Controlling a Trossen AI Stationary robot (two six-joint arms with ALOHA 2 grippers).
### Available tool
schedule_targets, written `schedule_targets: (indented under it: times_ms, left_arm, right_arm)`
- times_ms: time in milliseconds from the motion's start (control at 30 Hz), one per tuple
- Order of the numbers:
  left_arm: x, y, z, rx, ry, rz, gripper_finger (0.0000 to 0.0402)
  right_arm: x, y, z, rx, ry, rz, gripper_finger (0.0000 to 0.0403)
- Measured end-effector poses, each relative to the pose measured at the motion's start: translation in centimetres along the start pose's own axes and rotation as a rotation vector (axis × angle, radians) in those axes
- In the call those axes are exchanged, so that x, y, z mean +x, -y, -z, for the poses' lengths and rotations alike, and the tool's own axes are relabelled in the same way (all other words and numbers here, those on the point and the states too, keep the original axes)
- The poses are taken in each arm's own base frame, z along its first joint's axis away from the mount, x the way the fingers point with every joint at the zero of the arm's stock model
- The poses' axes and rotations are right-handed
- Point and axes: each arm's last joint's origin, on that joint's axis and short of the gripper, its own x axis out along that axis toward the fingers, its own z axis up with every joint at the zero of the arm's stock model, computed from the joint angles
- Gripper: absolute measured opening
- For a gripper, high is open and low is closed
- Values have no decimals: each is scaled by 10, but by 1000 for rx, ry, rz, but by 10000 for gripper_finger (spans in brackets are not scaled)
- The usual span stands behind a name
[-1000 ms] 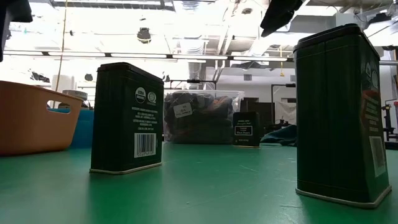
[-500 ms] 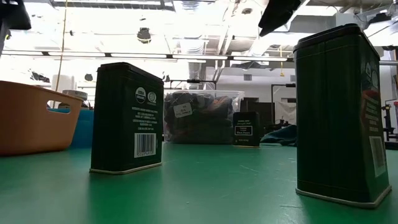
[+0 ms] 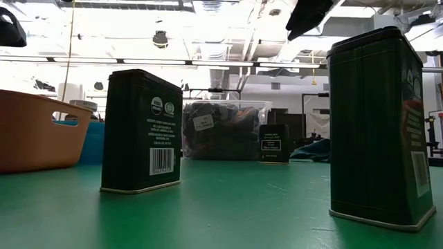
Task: Sort spices by type
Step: Put the bottom left black spice can into the orange bin
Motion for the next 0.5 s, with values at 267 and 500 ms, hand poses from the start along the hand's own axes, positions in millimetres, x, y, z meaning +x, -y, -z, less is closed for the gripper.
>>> schedule_targets:
  times_ms: [267,500]
  left_arm:
    - [-2,-2,-3,-1,1,1,131]
    - [-21,-11,-2,4,-3,-20,118]
  right_arm:
    - [0,0,-2,7,17,0,360]
    - [0,0,-5,50,49,-1,360]
